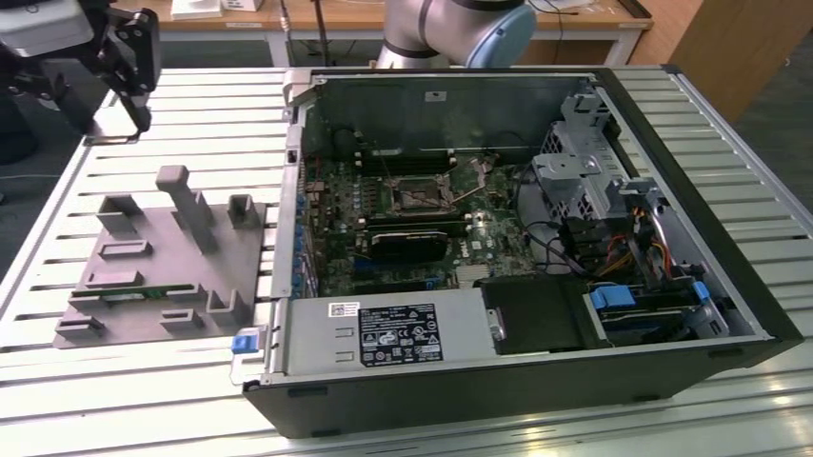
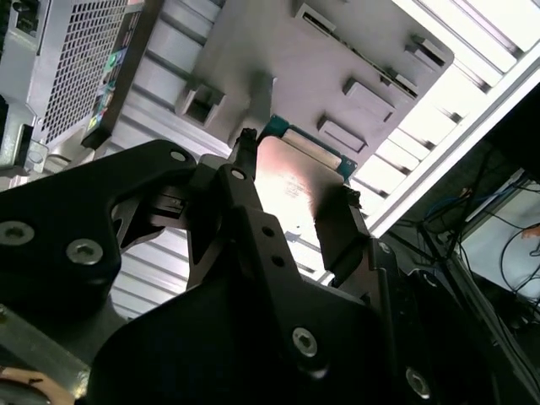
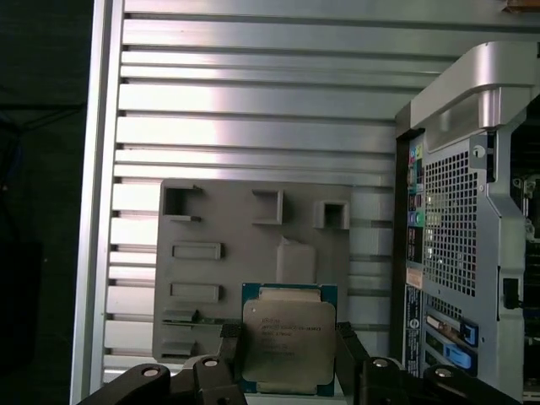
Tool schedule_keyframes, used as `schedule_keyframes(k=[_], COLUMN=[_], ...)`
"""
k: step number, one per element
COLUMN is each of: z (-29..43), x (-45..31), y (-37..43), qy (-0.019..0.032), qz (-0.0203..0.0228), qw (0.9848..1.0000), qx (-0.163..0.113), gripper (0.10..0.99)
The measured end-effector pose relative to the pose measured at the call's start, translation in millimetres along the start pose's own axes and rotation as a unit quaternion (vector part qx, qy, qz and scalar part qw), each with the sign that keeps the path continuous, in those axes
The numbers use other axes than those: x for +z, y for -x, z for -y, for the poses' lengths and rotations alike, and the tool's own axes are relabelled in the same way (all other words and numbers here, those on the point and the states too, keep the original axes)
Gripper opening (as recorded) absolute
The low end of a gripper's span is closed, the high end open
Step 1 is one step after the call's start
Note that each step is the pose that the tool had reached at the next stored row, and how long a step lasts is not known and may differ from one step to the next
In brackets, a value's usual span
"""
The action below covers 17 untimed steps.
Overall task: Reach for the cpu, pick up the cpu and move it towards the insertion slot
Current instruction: 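Pick up the cpu and move it towards the insertion slot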
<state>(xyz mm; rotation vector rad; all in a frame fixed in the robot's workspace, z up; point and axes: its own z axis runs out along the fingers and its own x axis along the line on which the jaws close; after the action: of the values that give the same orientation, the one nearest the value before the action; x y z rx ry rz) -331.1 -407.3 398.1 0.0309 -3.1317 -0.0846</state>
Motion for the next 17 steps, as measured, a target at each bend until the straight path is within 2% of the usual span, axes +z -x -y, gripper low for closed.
schedule_keyframes(k=[17], z=[0.5], x=[-0.3], y=[29.0], qy=[0.0000], qz=[0.0000], qw=[1.0000], qx=[0.000], gripper=[0.529])
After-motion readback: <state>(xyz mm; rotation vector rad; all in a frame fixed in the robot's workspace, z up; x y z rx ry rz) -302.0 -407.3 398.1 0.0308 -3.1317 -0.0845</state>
